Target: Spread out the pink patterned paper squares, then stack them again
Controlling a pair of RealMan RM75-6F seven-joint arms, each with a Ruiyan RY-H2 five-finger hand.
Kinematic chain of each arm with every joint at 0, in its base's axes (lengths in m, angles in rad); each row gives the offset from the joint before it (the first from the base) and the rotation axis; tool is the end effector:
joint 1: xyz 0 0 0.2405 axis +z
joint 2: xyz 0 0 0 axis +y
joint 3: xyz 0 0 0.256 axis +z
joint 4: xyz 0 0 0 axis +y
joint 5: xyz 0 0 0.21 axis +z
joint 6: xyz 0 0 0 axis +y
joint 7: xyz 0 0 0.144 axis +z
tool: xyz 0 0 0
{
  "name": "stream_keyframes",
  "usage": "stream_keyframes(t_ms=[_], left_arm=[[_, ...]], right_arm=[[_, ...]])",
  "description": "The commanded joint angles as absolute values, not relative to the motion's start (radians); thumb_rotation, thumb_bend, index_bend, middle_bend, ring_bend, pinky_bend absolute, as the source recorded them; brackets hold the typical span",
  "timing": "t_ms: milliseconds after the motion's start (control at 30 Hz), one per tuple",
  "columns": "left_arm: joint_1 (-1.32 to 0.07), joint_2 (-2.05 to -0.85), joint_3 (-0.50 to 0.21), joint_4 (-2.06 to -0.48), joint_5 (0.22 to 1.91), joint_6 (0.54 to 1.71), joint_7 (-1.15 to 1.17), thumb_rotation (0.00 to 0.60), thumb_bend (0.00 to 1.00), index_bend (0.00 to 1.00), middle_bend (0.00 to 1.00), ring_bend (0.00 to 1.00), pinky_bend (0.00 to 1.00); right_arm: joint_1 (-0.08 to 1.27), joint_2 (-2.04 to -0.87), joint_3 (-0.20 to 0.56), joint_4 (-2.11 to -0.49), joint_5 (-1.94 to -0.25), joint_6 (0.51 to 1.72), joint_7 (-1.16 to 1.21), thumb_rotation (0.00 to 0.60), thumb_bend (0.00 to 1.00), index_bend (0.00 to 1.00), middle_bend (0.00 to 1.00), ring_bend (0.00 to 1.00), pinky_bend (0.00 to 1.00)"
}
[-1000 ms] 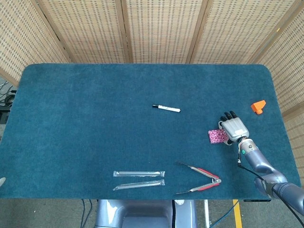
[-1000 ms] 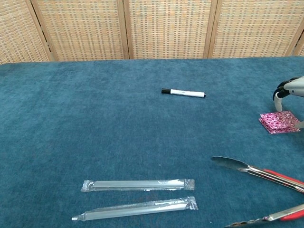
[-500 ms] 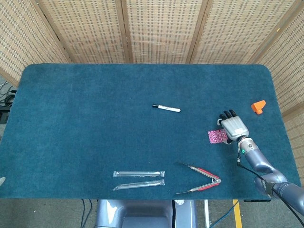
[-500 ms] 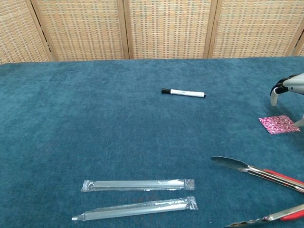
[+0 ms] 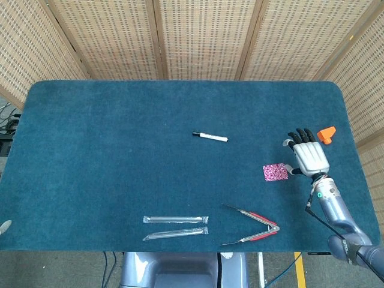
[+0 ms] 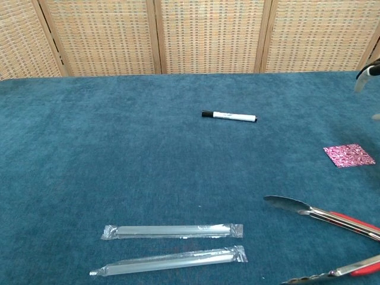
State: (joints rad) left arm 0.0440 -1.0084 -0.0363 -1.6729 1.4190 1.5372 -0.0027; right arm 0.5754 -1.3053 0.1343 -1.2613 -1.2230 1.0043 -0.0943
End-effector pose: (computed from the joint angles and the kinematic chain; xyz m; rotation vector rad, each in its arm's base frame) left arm -0.3350 0.1354 0.1987 -1.2355 -0.9380 -0.7568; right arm -0.2830 -0.3601 0.1061 1.6190 -0.8300 0.7343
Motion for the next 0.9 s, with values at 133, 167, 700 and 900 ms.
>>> stream_keyframes(t_ms=[133,167,700,900], left_arm=[[0.034,-1.038,-0.038,-1.652,1.434,1.538,0.006,0.6,0.04,0.03,0.0,0.0,0.0],[0.033,-1.041,-0.038,-1.65,1.436,1.538,0.011,0.6,0.04,0.03,0.0,0.0,0.0],[0.036,-1.082,-0.02,-1.641,1.49,1.57,0.066,0.6,0.04,0.03,0.0,0.0,0.0],[0.03,-1.08,-0.007,-1.643,1.519,1.562,0.061,0.6,0.04,0.03,0.0,0.0,0.0]], right_arm=[[0.459,-1.249,0.135,-1.393,-1.234,1.196,-0.147,0.6,0.34,0.28,0.15,0.0,0.0],[0.445,-1.244,0.132,-1.406,-1.24,1.217,-0.147,0.6,0.34,0.28,0.15,0.0,0.0],[0.221,-1.194,0.044,-1.541,-1.342,1.5,-0.175,0.6,0.33,0.28,0.15,0.0,0.0],[0.16,-1.179,0.021,-1.573,-1.366,1.558,-0.184,0.6,0.31,0.28,0.15,0.0,0.0]])
